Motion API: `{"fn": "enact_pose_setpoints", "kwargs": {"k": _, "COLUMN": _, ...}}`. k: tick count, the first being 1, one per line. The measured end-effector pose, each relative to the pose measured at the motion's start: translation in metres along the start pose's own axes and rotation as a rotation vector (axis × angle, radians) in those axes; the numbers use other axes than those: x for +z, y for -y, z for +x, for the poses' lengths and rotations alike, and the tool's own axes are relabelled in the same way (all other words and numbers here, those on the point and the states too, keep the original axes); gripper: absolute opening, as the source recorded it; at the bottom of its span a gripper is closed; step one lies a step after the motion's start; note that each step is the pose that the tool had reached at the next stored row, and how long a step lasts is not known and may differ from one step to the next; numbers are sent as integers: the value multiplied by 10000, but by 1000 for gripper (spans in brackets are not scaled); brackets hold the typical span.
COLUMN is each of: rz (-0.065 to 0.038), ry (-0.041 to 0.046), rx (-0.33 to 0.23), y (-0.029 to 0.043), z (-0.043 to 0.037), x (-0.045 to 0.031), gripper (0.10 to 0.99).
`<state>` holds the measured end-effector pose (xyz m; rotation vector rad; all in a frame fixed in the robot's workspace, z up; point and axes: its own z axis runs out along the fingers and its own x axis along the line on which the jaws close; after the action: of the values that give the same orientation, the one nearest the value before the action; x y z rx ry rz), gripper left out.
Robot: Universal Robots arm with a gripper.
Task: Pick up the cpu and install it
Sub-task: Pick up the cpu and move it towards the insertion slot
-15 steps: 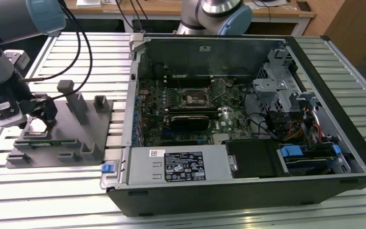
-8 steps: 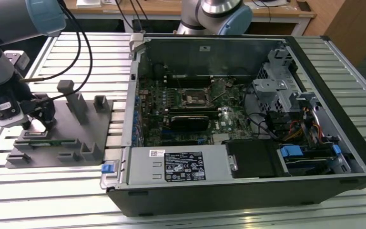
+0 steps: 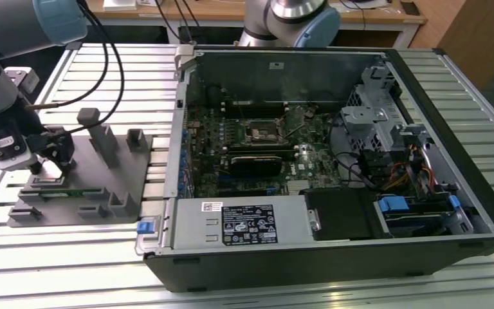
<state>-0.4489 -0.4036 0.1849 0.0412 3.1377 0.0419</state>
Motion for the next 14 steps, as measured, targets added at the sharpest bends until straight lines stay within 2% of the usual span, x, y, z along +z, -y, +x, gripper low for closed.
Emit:
{"fn": "enact_pose_setpoints", "kwargs": {"k": 4, "rz": -1, "ry": 32, "rx": -8, "y": -5, "z": 6, "x": -7, "gripper": 588}}
{"fn": "enact_pose_setpoints", "kwargs": {"k": 14, "rz": -3, "ry": 20, "rx": -478, "y": -8, "z": 39, "x": -8, "gripper": 588}}
